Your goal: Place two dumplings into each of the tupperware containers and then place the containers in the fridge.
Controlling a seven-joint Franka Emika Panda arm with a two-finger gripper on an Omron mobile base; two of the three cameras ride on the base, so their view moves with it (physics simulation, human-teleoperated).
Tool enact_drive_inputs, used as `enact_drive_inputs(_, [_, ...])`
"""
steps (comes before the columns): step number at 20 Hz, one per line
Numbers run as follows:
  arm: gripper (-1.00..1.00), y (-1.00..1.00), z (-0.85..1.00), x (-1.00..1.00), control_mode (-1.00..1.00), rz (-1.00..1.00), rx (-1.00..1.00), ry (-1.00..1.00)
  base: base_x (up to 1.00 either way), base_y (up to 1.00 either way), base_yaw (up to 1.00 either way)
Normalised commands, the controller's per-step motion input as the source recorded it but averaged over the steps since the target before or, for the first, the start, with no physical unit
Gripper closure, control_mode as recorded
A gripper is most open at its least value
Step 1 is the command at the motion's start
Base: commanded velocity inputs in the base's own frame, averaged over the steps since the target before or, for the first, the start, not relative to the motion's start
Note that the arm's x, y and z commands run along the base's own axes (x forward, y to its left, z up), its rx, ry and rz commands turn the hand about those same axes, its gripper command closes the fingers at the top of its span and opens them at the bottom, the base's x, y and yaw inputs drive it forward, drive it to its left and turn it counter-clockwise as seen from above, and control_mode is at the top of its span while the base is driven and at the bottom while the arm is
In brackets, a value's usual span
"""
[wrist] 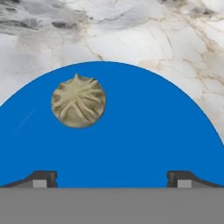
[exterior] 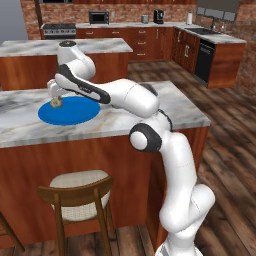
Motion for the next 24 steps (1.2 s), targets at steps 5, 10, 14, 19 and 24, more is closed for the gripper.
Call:
enact_drive_inputs(5, [-1.0, 0.0, -0.46, -0.28, -1.0, 0.02, 0.06, -0.09, 0.0, 0.0, 0.0])
enact_drive_inputs(10, [-1.0, -0.04, -0.24, -0.02, -1.0, 0.03, 0.14, -0.15, 0.0, 0.0, 0.0])
enact_drive_inputs(14, [-1.0, -0.01, -0.07, 0.0, -1.0, 0.04, 0.17, -0.13, 0.0, 0.0, 0.0])
enact_drive_inputs(19, [-1.0, 0.0, -0.23, 0.0, -1.0, 0.07, 0.17, -0.07, 0.0, 0.0, 0.0])
enact_drive_inputs(24, [-1.0, 0.0, -0.01, 0.07, -1.0, 0.02, 0.07, 0.0, 0.0, 0.0, 0.0])
